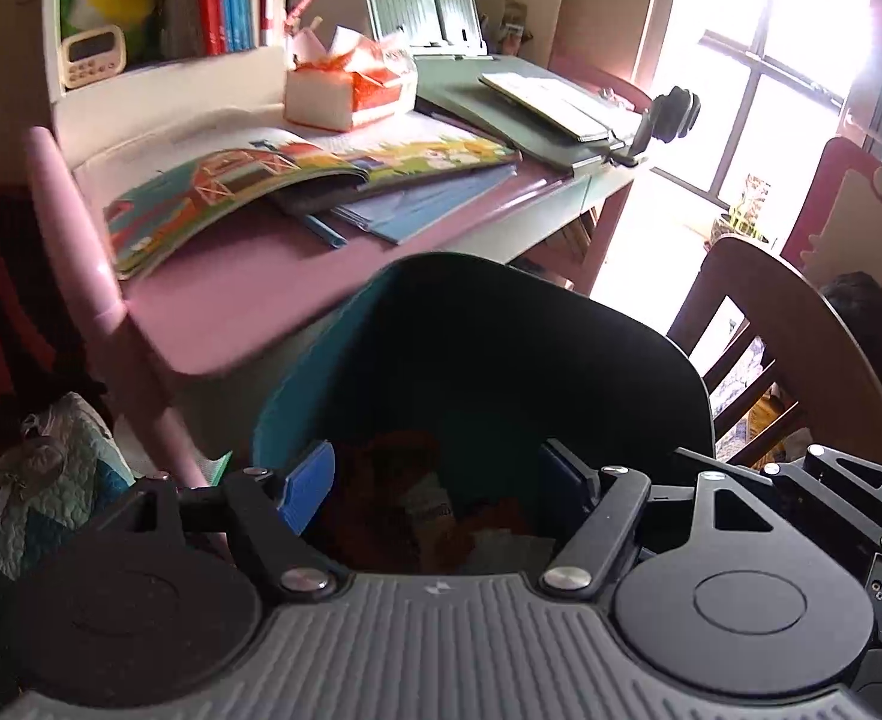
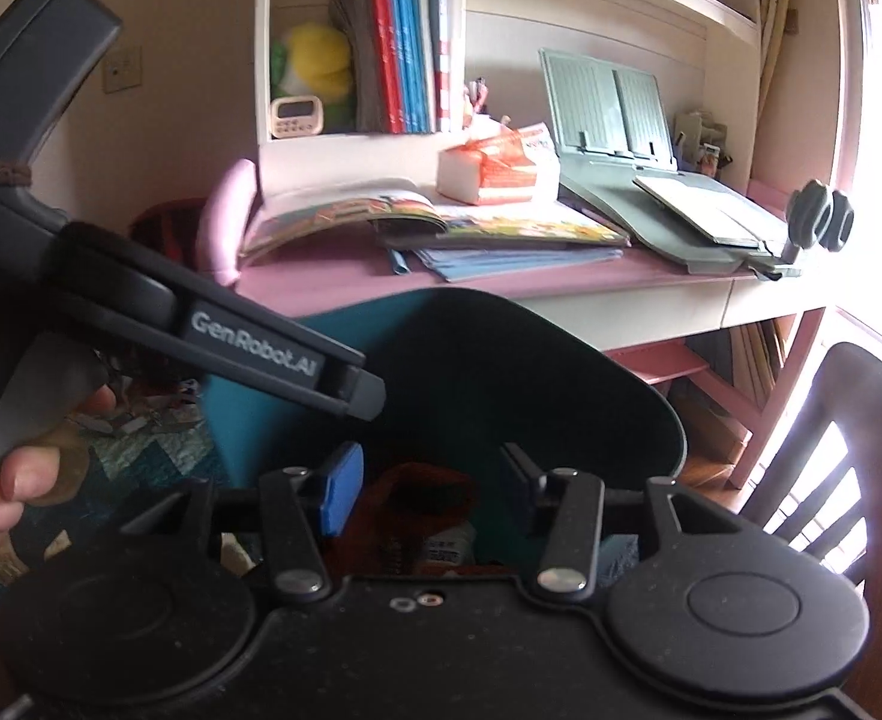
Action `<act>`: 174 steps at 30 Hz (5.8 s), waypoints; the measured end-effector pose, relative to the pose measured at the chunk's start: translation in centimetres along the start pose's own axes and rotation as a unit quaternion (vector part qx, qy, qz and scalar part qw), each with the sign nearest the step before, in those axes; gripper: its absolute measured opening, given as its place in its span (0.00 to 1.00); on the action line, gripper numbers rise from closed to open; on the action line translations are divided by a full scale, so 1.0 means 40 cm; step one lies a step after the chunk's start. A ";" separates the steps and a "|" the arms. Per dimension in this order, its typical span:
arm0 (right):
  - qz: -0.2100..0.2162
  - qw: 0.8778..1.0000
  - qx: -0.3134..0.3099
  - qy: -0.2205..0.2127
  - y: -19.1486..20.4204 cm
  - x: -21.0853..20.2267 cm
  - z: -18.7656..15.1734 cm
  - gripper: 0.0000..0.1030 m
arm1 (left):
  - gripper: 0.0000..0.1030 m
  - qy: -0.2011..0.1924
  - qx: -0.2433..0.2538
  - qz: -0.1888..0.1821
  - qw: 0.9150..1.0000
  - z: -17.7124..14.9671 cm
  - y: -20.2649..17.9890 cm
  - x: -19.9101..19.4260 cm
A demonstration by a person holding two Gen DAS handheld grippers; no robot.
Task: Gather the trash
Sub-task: 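Move both tools back down toward the remaining trash pile, then grasp the green Christmas-print snack bag with the left tool while the right tool grasps the crumpled white plastic bag, then lift the snack bag with the left tool while the right tool lifts the white plastic bag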
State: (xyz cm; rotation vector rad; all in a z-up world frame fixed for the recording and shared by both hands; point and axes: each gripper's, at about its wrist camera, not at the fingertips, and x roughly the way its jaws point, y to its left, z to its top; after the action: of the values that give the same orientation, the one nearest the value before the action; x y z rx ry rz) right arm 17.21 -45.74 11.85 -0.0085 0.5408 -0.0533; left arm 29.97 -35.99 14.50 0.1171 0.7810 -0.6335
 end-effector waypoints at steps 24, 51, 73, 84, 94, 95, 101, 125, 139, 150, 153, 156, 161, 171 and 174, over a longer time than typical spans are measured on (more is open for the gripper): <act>0.191 0.978 -0.080 -0.023 0.484 -0.114 0.033 0.56 | 0.72 -0.063 -0.079 0.123 0.987 -0.307 0.399 -0.505; 0.354 0.899 -0.190 0.171 1.137 0.246 -0.336 0.56 | 0.80 0.007 -0.226 0.233 0.946 -0.902 1.020 -0.505; 0.280 0.847 -0.189 0.411 1.466 0.816 -0.993 0.56 | 0.82 0.203 -0.408 0.230 0.860 -1.591 1.565 0.014; 0.211 0.817 -0.145 0.517 1.515 1.006 -1.215 0.56 | 0.82 0.279 -0.492 0.198 0.800 -1.835 1.638 0.251; 0.217 0.774 -0.169 0.571 1.602 1.038 -1.360 0.56 | 0.81 0.277 -0.555 0.155 0.769 -1.943 1.662 0.315; 0.215 0.772 -0.174 0.573 1.609 1.041 -1.366 0.56 | 0.81 0.274 -0.561 0.150 0.767 -1.950 1.663 0.318; 0.220 0.753 -0.215 0.582 1.642 1.045 -1.389 0.55 | 0.51 0.272 -0.584 0.151 0.750 -1.966 1.669 0.322; 0.270 0.787 -0.286 0.475 1.522 0.837 -1.155 0.20 | 0.04 0.191 -0.570 0.244 0.761 -1.897 1.589 0.030; 0.265 0.867 -0.274 0.320 1.394 0.639 -0.784 0.19 | 0.03 0.089 -0.537 0.338 0.767 -1.704 1.556 -0.345; 0.280 0.904 -0.236 0.220 1.193 0.444 -0.520 0.19 | 0.03 -0.010 -0.454 0.333 0.826 -1.385 1.454 -0.583; 0.287 0.912 -0.219 0.194 1.129 0.387 -0.458 0.19 | 0.03 -0.036 -0.438 0.323 0.838 -1.302 1.400 -0.633; 0.291 0.918 -0.208 0.170 1.067 0.323 -0.394 0.19 | 0.03 -0.051 -0.417 0.316 0.851 -1.222 1.331 -0.686; 0.291 0.924 -0.213 0.129 0.981 0.231 -0.298 0.19 | 0.03 -0.052 -0.370 0.302 0.877 -1.079 1.221 -0.701; 0.265 0.946 -0.182 0.048 0.761 0.061 -0.133 0.19 | 0.03 -0.066 -0.286 0.230 0.928 -0.822 0.955 -0.666; 0.253 0.952 -0.171 0.024 0.695 0.021 -0.101 0.19 | 0.03 -0.072 -0.246 0.222 0.941 -0.726 0.874 -0.623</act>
State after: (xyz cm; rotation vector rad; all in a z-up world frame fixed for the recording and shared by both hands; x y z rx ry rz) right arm 17.21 -18.00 7.35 -0.2069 0.5814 0.5429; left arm 18.60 13.92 6.41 -0.2076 0.7185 -0.0069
